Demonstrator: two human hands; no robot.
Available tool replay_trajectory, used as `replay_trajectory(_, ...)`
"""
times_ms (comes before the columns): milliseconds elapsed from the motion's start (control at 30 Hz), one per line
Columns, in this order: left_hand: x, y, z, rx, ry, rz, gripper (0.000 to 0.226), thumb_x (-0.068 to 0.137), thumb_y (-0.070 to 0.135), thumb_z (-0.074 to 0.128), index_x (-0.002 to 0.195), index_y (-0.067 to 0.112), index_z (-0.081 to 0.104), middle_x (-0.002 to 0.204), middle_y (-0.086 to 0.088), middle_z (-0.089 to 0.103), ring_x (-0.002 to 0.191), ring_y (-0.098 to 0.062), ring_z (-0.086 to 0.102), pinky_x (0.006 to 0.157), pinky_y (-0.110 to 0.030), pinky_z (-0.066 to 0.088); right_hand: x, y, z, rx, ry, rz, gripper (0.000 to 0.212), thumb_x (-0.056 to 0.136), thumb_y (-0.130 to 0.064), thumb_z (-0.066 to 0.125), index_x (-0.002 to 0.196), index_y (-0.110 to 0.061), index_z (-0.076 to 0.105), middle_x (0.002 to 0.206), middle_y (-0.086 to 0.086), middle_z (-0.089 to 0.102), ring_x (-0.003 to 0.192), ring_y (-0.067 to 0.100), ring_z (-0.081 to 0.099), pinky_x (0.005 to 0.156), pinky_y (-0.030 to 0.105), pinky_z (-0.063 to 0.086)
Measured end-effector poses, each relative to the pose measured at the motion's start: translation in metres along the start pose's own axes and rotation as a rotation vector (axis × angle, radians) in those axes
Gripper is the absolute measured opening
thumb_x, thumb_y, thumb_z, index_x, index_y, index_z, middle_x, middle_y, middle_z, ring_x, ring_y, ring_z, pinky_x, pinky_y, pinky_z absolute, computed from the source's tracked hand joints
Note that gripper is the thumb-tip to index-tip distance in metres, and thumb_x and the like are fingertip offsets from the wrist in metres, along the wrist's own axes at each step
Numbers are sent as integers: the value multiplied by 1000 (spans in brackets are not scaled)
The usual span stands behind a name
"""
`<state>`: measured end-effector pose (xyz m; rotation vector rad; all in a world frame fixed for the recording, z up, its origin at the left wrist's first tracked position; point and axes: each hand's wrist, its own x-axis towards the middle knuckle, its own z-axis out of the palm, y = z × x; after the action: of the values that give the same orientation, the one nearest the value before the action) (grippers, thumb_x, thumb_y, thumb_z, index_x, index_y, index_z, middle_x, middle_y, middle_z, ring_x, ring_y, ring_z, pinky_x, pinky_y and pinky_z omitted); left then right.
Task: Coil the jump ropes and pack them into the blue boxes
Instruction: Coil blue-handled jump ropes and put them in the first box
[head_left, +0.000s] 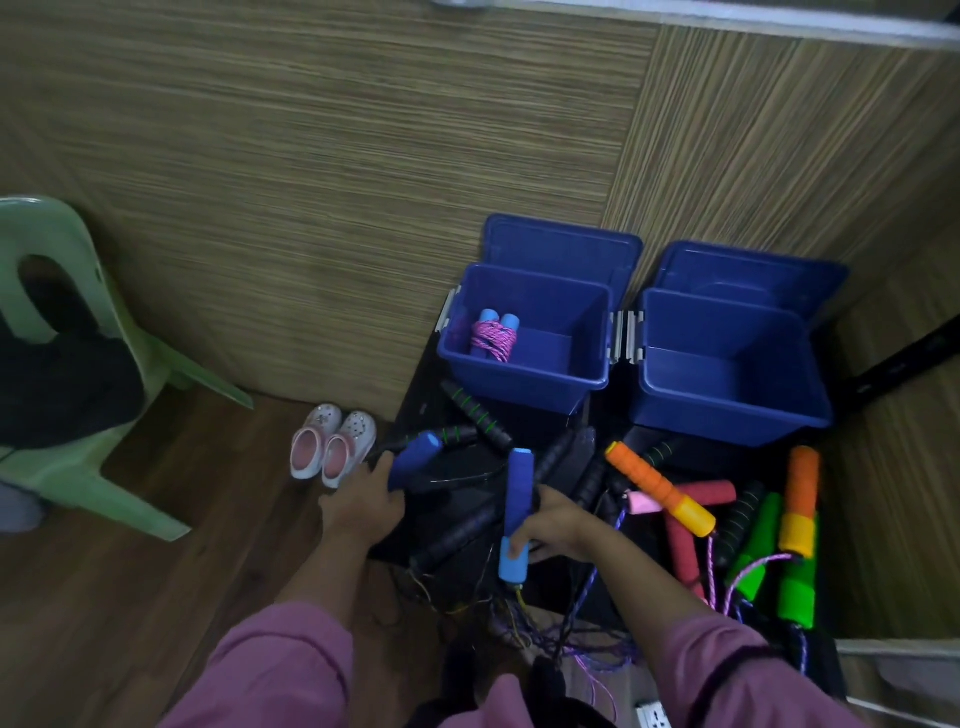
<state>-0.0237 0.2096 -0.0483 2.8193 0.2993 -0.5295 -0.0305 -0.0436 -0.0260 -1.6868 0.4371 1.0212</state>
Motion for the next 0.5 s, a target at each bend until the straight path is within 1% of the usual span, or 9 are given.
replay_trajectory(33,0,-5,-1,-68,8,-16,64,90,35,52,148,22,28,139,-11,44,122,-34,48,96,-47,44,1,-3,2,-1,-23,-11,62,65,17,70,114,-11,44,114,11,57,103,31,61,78,46,57)
replay_trajectory(133,-2,-20,3,-189,32,-35,66,90,30,56,147,15,28,133,-19,51,116,-39,52,92,-43,45,7,-10,11,-9,-40,-77,52,66,14,72,95,-14,39,101,5,56,98,29,63,79,46,57)
replay_trajectory(200,-6,-30,4,-287,-3,-47,70,90,25,58,150,13,24,132,-22,53,115,-39,54,93,-40,44,11,-15,18,10,-16,-126,51,67,12,72,90,-15,36,100,6,55,95,27,62,72,41,58)
replay_trajectory(267,-14,-36,2,-414,-77,-62,72,91,22,60,151,15,21,125,-23,58,111,-37,57,91,-36,44,16,-21,27,42,22,-174,49,68,12,71,86,-17,36,98,6,53,87,23,60,64,35,56)
replay_trajectory(333,-21,-38,-2,-497,-113,-73,67,90,21,62,148,15,27,122,-21,60,110,-35,58,87,-34,44,21,-26,36,65,34,-204,46,70,11,71,88,-17,40,97,6,53,83,20,58,60,32,54)
replay_trajectory(400,-26,-36,-5,-534,-134,-84,58,88,21,64,139,12,38,122,-16,60,112,-33,58,84,-31,42,27,-30,43,44,23,-220,42,72,9,72,98,-15,48,98,9,56,81,20,58,59,30,52)
replay_trajectory(467,-25,-31,-7,-606,-144,-90,59,79,31,71,129,12,45,121,-10,62,110,-29,60,88,-33,46,32,-33,50,17,21,-229,42,73,5,73,106,-13,53,98,13,58,73,17,57,54,25,48)
replay_trajectory(500,-23,-29,-6,-668,-146,-103,63,71,39,72,124,14,48,120,-8,63,108,-27,61,91,-37,48,34,-35,54,23,19,-232,43,74,4,73,109,-12,54,98,14,59,70,16,57,52,24,46)
